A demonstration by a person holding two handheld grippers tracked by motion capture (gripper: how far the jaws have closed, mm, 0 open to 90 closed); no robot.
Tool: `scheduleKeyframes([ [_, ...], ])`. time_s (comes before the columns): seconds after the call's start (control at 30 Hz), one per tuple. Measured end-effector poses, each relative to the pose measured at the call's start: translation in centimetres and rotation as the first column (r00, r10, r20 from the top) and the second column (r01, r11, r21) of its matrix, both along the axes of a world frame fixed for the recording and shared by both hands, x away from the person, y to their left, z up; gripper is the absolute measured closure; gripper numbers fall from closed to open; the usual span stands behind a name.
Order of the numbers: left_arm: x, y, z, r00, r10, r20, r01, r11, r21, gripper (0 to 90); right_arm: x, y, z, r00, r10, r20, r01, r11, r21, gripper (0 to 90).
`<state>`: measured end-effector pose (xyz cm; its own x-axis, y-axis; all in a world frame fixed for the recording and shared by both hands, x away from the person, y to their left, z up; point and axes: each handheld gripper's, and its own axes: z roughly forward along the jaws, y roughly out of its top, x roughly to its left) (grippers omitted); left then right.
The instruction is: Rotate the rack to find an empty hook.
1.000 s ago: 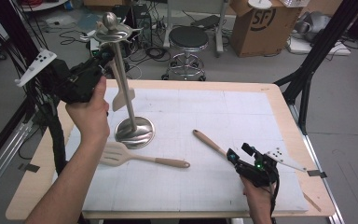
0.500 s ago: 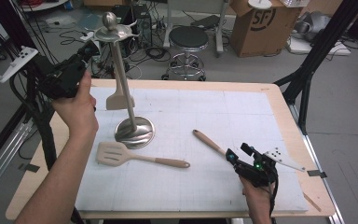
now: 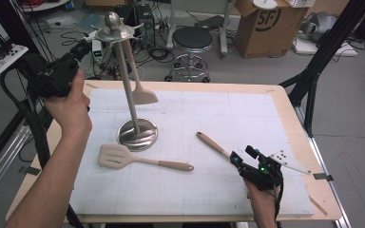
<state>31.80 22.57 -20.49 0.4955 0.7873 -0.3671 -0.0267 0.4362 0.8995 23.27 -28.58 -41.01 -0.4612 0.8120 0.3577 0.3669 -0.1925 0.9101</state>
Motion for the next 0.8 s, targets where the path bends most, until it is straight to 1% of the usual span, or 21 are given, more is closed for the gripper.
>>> scheduleKeyframes([
  [0.17,0.19,0.18,-0.06,1.0,0.002,-0.004,-0.002,1.0,-0.002,89.8,0.03,-0.02,-0.05,1.0,-0.001,-0.003,0.001,1.0,0.001,22.3],
  [0.37,0.81,0.52,-0.19,0.9998,0.008,-0.021,-0.008,0.9999,-0.008,89.8,0.02,0.01,-0.01,1.0,-0.002,-0.003,0.002,1.0,0.004,22.3],
  [0.5,0.64,0.18,-0.15,0.9998,0.003,-0.018,-0.003,1.0,0.006,89.8,0.1,-0.02,-0.03,1.0,0.0,-0.001,0.0,1.0,0.005,22.3],
  [0.6,0.67,0.22,-0.15,0.9998,-0.001,-0.02,0.001,1.0,-0.002,89.8,0.09,0.08,-0.05,1.0,0.001,-0.003,-0.001,1.0,0.002,22.3],
  [0.73,0.86,0.38,-0.22,0.9997,0.008,-0.023,-0.008,1.0,0.005,89.8,0.07,0.07,-0.01,1.0,0.001,-0.002,-0.001,1.0,0.006,22.2],
  [0.8,0.92,0.46,-0.24,0.9996,0.009,-0.025,-0.009,1.0,0.001,89.8,0.08,0.1,-0.03,1.0,0.003,0.0,-0.003,1.0,0.001,22.3],
])
